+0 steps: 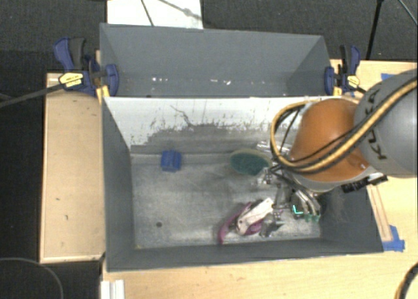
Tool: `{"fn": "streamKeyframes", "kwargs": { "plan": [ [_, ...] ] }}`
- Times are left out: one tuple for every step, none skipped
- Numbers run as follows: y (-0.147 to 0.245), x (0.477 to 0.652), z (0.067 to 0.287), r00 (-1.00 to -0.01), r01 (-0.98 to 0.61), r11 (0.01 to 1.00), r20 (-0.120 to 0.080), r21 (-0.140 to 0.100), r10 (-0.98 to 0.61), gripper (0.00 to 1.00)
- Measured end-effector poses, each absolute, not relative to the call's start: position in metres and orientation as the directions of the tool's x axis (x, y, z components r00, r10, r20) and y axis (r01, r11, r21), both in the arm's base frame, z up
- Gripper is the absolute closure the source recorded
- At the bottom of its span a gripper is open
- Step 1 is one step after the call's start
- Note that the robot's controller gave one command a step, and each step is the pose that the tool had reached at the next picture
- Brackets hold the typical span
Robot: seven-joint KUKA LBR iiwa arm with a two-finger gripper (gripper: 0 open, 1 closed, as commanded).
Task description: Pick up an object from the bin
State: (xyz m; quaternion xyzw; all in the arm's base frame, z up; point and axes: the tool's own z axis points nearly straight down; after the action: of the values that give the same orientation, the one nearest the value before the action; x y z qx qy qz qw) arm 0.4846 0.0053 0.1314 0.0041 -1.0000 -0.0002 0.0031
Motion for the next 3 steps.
{"fn": "streamKeyframes", "kwargs": {
  "plan": [
    [0.035,0.487,0.072,-0.98,-0.2,0.98,-0.009,-0.001,-0.2,0.0],
    [0.035,0.489,0.074,-0.98,-0.198,0.98,-0.014,-0.001,-0.198,1.0],
    [0.043,0.49,0.201,-0.975,-0.223,0.975,-0.009,-0.001,-0.223,1.0]
  ]
}}
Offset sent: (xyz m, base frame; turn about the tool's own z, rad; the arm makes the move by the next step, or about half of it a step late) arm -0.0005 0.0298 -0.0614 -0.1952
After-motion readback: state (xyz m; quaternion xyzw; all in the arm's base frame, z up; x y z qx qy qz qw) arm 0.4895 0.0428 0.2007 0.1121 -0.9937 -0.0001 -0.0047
